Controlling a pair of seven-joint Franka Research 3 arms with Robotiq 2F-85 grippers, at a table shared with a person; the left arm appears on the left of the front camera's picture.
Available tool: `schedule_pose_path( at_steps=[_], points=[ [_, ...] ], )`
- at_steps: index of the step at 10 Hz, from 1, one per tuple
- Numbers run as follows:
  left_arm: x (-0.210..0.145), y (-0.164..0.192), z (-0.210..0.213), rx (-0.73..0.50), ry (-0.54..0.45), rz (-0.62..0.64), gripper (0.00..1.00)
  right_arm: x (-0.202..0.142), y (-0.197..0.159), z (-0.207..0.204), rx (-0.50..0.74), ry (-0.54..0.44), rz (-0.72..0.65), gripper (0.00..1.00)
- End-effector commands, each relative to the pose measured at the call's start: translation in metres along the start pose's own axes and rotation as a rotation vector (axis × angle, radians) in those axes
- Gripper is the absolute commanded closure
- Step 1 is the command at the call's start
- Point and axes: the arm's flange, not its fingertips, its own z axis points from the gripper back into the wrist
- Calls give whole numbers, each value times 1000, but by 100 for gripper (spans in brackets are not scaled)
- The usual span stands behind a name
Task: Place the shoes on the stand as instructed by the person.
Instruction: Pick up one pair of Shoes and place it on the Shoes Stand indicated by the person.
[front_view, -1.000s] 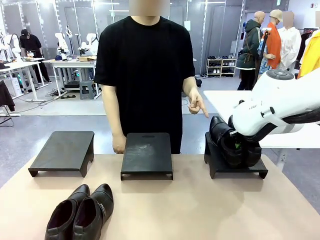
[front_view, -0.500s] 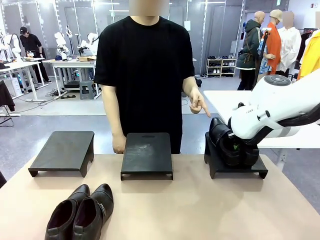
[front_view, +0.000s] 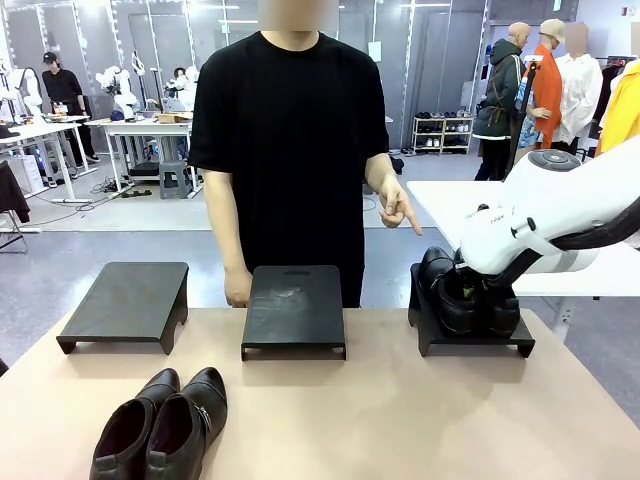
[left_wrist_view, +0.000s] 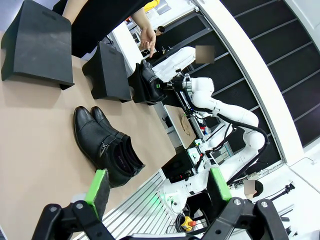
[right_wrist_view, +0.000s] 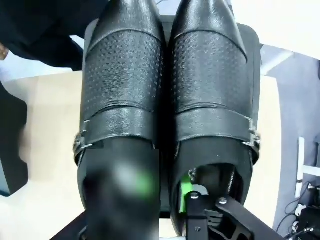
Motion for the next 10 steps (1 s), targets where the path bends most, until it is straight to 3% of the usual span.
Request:
schedule_pose_path(
  at_steps=[1, 2, 3, 6, 7, 8, 10],
  points=[
    [0, 0, 2, -19, -6, -18, 0, 5, 4, 0, 2, -31, -50, 32],
    [0, 0, 2, -19, -6, -18, 0, 5, 4, 1, 2, -31, -51, 10],
    [0, 0, 2, -19, -6, -18, 0, 4, 4, 1, 2, -30, -49, 0],
    [0, 0, 2, -19, -6, -18, 0, 5, 3, 3, 6, -31, -55, 4],
    [0, 0, 2, -19, -6, -18, 0, 6, 2, 4, 1, -32, -56, 0],
    [0, 0, 2, -19, -6, -18, 0, 12, -3, 9, -68, -36, -38, 0],
    [0, 0, 2, -19, -6, -18, 0, 4, 0, 3, 2, -11, -16, 0]
  ],
)
